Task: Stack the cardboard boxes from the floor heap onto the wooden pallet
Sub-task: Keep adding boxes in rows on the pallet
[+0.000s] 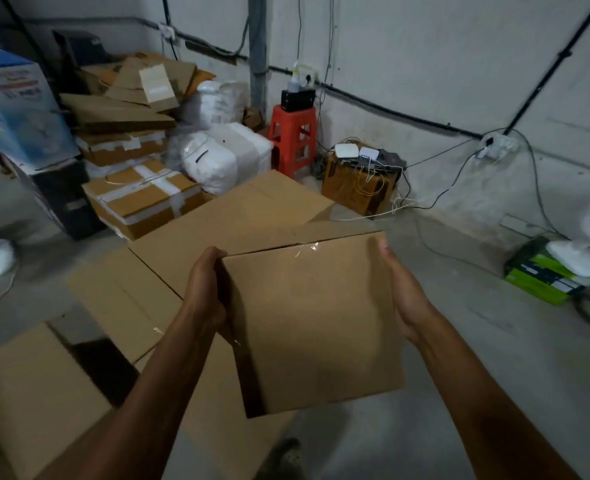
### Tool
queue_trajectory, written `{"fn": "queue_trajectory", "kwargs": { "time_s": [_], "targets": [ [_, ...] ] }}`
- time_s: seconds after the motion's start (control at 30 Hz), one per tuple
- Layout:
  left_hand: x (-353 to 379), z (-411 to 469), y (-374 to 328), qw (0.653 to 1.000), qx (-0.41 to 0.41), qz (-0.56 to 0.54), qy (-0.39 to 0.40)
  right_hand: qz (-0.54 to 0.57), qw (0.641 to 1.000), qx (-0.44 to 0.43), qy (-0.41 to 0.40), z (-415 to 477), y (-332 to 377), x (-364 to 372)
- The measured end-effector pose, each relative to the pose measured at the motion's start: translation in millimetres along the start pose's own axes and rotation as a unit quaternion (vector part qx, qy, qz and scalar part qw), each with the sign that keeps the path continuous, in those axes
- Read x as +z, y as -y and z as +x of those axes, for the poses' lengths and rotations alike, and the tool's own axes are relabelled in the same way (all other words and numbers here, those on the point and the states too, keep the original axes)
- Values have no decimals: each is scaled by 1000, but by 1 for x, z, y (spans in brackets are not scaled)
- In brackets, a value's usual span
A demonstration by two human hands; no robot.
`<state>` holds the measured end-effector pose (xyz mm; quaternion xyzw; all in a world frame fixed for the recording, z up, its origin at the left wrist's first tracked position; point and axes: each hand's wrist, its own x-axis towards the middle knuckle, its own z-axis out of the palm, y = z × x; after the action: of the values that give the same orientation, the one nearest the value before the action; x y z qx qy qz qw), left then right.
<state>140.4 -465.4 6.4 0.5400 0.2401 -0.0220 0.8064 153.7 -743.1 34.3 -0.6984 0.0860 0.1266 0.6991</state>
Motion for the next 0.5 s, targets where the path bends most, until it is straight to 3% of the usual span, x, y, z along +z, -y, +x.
{"fn": "queue_trajectory", "kwargs": {
  "time_s": [0.13, 0.27, 0.4, 0.5],
  "targets": [
    [31, 39, 13, 999, 0, -31, -22, 47, 988, 129, 74, 77, 24, -32],
    [65, 63, 29, 997, 15, -65, -29, -79, 958, 273, 49, 139, 32, -60],
    [96, 81, 44, 985, -16, -127, -116, -141, 952, 273, 6, 203, 14, -70],
    [119, 91, 65, 975, -59, -151, -151, -176, 942, 283, 35, 242, 1, -79]
  ]
}}
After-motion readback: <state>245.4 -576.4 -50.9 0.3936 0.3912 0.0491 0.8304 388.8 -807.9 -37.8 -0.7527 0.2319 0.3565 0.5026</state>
